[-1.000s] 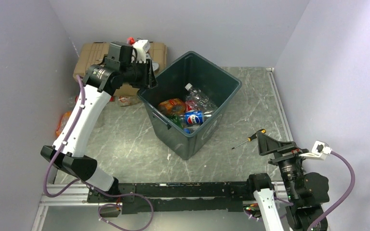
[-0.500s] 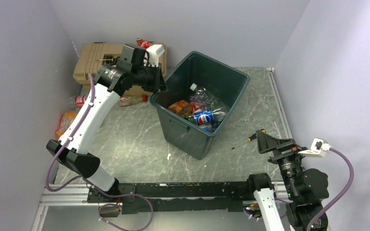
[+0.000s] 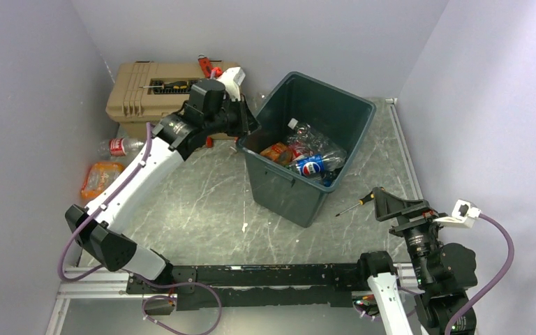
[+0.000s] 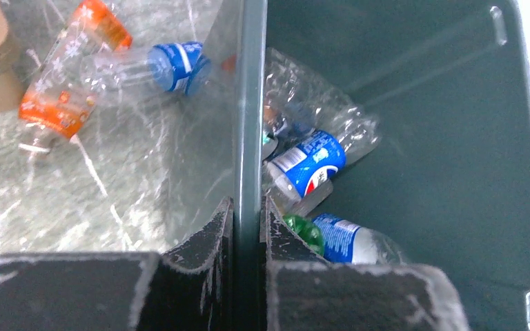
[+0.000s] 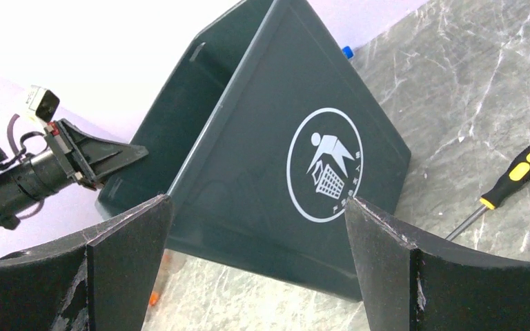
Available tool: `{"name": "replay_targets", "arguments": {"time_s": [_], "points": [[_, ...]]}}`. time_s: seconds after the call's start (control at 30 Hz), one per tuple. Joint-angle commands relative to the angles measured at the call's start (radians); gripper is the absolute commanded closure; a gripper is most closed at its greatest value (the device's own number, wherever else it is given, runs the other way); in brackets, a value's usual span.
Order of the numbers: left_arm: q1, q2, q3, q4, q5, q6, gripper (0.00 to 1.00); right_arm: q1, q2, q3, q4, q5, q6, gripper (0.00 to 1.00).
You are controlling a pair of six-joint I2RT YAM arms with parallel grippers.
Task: Put the plastic bottles in the bin
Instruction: Move the trash bin to the corner of the board.
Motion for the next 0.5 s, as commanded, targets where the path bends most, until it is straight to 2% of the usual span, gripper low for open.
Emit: {"name": "replay_targets", "arguments": {"time_s": [0.0, 0.47], "points": [[-0.075, 0.008, -0.106, 0.335, -0.096, -0.148, 1.00, 0.007, 0.023, 0.005, 0.039, 0.023, 0.007, 0.00], [-0.200, 0.186, -0.130, 0.654, -0.386, -0.305, 1.00, 0.029, 0.114, 0.063, 0.084, 0.053, -0.026, 0.00]]}}
